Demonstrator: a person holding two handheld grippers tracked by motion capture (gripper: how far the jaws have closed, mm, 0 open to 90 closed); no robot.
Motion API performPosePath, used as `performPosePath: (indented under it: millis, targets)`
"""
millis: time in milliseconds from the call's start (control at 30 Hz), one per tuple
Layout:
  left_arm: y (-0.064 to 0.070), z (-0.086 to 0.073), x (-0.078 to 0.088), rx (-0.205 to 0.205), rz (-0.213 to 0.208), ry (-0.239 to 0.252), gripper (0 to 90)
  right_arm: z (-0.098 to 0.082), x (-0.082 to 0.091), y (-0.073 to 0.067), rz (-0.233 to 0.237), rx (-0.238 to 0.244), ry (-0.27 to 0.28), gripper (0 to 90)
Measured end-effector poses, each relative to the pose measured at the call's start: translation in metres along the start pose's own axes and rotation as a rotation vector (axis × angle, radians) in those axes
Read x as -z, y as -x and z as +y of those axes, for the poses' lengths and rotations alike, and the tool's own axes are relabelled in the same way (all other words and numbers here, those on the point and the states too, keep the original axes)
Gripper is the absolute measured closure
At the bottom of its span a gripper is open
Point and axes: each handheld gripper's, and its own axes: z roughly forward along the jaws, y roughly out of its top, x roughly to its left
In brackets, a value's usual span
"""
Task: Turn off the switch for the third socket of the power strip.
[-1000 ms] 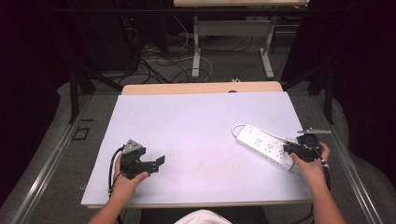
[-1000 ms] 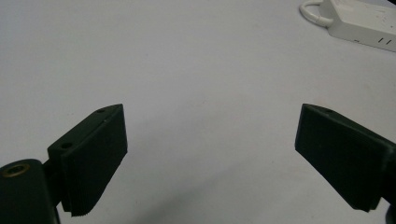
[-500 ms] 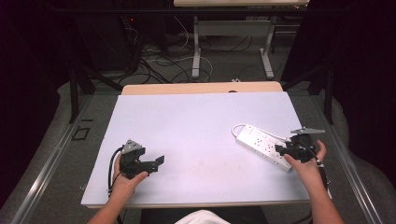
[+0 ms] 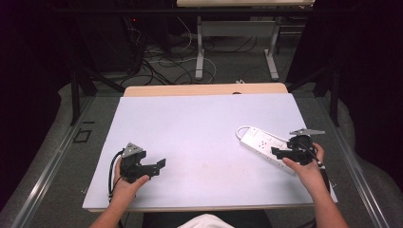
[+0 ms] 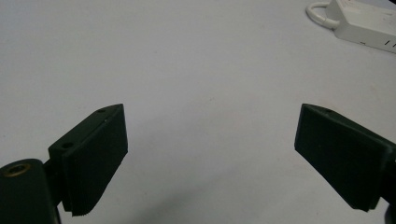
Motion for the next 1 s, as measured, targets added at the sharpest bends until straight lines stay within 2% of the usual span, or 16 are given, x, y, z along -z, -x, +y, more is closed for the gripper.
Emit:
performPosePath:
  millis: [100,267,333,433,567,700,767,900,1000]
  targets:
    - [0.001,0.000,0.001,-0.002,-0.001,0.005,9.5,0.007,0.001,-0.009,0.014,-0.002,-0.003,17.8]
    - [0.001,-0.001,0.001,-0.004,0.000,-0.001,9.5,0.016,-0.003,-0.028,0.047,0.026,-0.013,15.0]
    - [0.000,-0.001,0.001,-0.005,-0.001,-0.002,9.5,0.019,-0.003,-0.035,0.048,0.056,-0.012,14.7]
    - [0.000,-0.002,0.002,-0.001,-0.002,-0.001,9.5,0.023,-0.003,-0.047,0.074,0.084,-0.014,14.1]
    - [0.000,-0.002,0.002,-0.001,-0.007,0.003,9.5,0.027,-0.002,-0.062,0.103,0.147,0.002,5.1]
    - [0.001,-0.002,0.002,0.001,-0.012,0.002,9.4,0.030,-0.002,-0.076,0.113,0.211,0.016,0.9]
    - [0.001,-0.001,0.002,-0.006,-0.017,-0.012,9.4,0.031,-0.002,-0.082,0.114,0.227,0.018,0.0]
    - [0.003,-0.002,0.001,-0.010,-0.014,-0.007,8.9,0.031,-0.003,-0.092,0.130,0.251,0.032,0.0]
    - [0.004,-0.002,0.000,-0.016,-0.017,-0.010,8.2,0.029,-0.004,-0.101,0.143,0.295,0.033,0.0]
